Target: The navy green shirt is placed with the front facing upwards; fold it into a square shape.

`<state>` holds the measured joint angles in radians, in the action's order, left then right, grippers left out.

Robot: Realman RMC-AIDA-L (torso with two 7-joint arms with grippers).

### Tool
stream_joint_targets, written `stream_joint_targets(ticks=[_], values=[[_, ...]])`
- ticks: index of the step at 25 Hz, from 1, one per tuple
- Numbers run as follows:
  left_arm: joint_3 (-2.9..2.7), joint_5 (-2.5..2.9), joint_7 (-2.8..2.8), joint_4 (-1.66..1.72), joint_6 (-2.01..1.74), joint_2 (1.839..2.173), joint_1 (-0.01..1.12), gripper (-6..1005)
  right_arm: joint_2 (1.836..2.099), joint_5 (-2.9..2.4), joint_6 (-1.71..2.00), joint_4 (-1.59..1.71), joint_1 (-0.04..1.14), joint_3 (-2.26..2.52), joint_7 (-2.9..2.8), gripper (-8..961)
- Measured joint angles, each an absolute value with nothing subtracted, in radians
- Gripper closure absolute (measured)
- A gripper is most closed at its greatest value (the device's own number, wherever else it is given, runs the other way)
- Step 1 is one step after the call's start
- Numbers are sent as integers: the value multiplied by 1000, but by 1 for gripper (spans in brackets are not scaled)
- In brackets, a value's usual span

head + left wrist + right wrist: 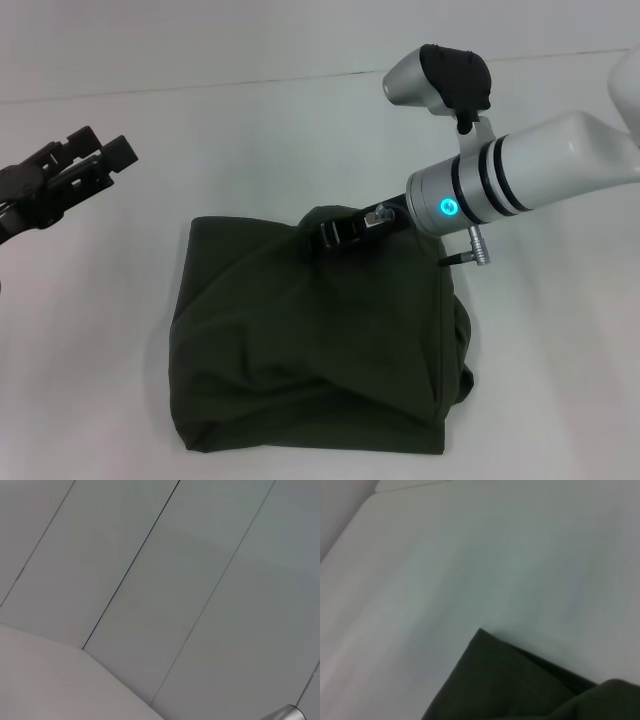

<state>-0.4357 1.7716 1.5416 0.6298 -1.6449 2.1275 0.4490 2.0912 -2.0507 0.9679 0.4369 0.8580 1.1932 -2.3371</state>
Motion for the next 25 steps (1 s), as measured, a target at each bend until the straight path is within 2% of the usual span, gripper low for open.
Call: stream_joint_targets(ticks=[5,12,25], values=[[-438,1777,1546,630,-1646,2127,446,82,2092,-2035,979,471,837,1188,-2323,873],[-437,1809,1546,639,-1648,2121,431,82,2084,-1929,1058,549,749,1162,-2226,876],[-435,1994,1487,720,-1723,2122,373,82,2044,-1897,1403,592,634,909,-2098,796]])
